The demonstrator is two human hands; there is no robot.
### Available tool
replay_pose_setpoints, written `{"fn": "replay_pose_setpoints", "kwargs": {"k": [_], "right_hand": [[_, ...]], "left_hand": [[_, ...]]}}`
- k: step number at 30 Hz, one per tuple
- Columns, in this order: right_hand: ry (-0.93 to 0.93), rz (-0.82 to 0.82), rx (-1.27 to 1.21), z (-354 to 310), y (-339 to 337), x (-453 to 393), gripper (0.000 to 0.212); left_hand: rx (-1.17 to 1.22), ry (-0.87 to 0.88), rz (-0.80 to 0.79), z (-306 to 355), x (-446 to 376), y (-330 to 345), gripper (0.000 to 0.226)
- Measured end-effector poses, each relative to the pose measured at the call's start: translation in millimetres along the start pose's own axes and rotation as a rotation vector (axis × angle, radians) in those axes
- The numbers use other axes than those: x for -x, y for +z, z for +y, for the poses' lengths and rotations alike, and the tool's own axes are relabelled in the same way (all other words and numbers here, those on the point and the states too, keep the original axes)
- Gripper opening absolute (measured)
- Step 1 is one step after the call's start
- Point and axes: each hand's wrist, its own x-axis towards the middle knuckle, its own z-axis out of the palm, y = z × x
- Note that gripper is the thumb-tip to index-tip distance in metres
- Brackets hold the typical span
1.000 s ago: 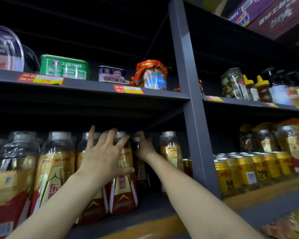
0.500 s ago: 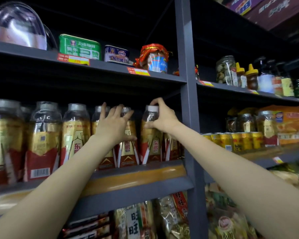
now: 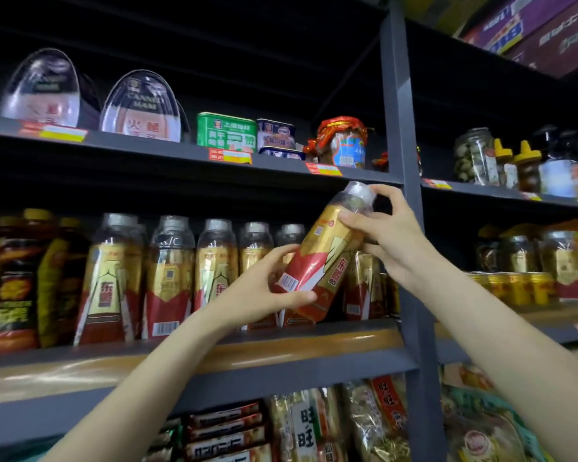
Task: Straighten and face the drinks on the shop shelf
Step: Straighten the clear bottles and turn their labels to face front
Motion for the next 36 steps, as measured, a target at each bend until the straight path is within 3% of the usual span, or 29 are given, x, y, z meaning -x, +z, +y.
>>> {"fn": "replay_pose_setpoints", "kwargs": {"k": [4,8,10,13,15,18,20,23,27,31,33,36], "right_hand": [[0.073,-0.002,-0.133,0,14,6,0.051],[0.16,-0.073,-0.059,6,24,20,0.055],[0.27,-0.148,-0.028,13,29,29,0.068],[0.41,-0.161,-0.198,22,33,37,0.091],[0.47,-0.096,-0.325,27,35,39,0.087],[0.503,-0.019,-0.504,32,34,43,0.072],[0.485,-0.011,-0.577,35,30,45,0.077],[0.479,-0.048,-0.579,35,24,48,0.066],[0.586,-0.085,-0.462,29,22,50,0.042],[0.671,-0.053,-0.488,27,31,54,0.046],[0.662,-0.006,-0.561,28,35,55,0.046],[0.587,0.04,-0.574,32,38,52,0.048]], "left_hand": [[-0.031,0.006,0.056,12,28,-6,0.077],[-0.036,0.069,0.289,12,53,1,0.07],[-0.158,0.124,0.378,8,61,-2,0.074],[-0.338,0.175,0.411,8,66,-10,0.079],[-0.403,0.215,0.394,14,66,-10,0.078],[-0.233,0.223,0.467,19,64,-8,0.075],[-0.012,0.098,0.518,23,63,-7,0.07],[0.058,-0.005,0.496,21,60,-3,0.065],[-0.173,0.214,0.521,21,58,-3,0.073],[-0.434,0.366,0.331,27,59,-9,0.077],[-0.393,0.339,0.283,26,60,-10,0.077],[-0.112,0.127,0.315,28,63,-13,0.07]]}}
